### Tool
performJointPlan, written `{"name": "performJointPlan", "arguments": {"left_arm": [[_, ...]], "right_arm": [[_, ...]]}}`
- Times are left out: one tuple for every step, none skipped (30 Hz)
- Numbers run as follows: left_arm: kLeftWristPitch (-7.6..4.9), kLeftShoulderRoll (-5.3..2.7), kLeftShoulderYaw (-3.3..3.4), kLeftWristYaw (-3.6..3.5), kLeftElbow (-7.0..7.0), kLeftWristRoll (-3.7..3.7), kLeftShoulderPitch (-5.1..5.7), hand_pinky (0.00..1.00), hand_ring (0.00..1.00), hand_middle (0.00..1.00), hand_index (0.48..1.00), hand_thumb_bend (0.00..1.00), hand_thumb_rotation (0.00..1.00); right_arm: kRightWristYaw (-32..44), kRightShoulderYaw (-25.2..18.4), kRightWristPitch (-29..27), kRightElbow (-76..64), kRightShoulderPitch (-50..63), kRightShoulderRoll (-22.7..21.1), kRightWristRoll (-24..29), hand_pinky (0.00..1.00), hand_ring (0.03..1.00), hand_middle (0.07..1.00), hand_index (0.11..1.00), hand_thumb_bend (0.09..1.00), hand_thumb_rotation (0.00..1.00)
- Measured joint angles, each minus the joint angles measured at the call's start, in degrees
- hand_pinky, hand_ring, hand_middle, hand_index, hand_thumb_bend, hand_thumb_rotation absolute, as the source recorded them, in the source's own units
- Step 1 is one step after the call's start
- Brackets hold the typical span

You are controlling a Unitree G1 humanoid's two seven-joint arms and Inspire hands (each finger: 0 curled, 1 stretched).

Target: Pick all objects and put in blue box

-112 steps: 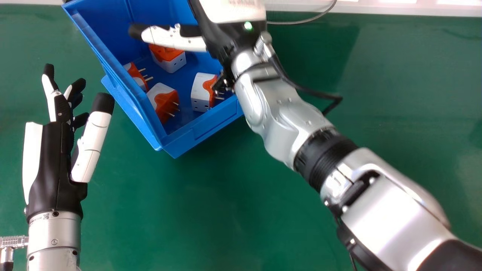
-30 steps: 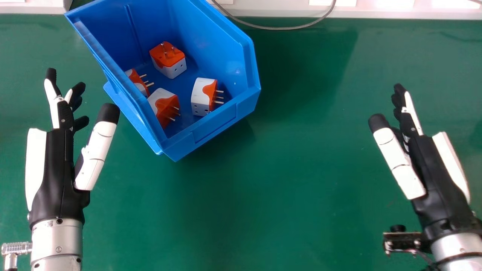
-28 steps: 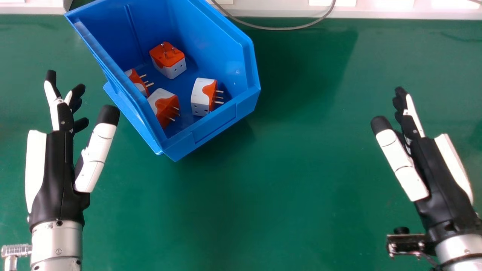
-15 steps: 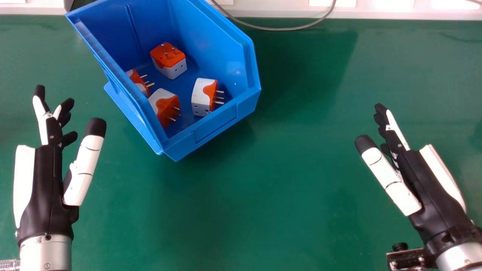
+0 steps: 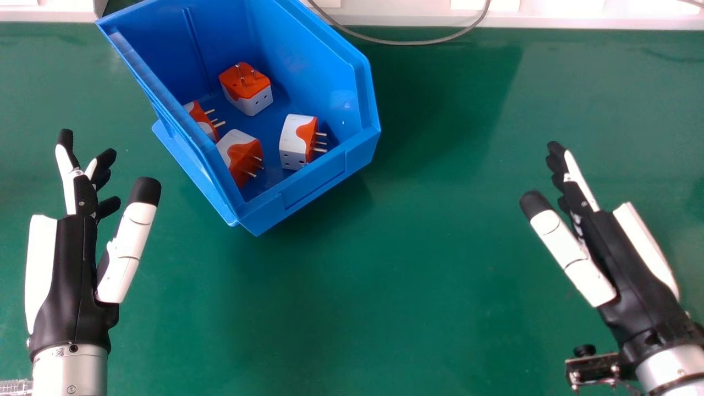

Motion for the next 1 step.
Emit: {"name": "performJointPlan", "arguments": {"left_arm": [[-0.02, 0.0, -0.08, -0.02, 0.25, -0.02, -0.15, 0.86, 0.94, 0.94, 0.946, 0.7, 1.0]], "right_arm": [[0.0, -0.1, -0.4, 0.6, -0.3, 0.0, 0.0, 0.95, 1.0, 1.0, 1.0, 0.378, 1.0]]}}
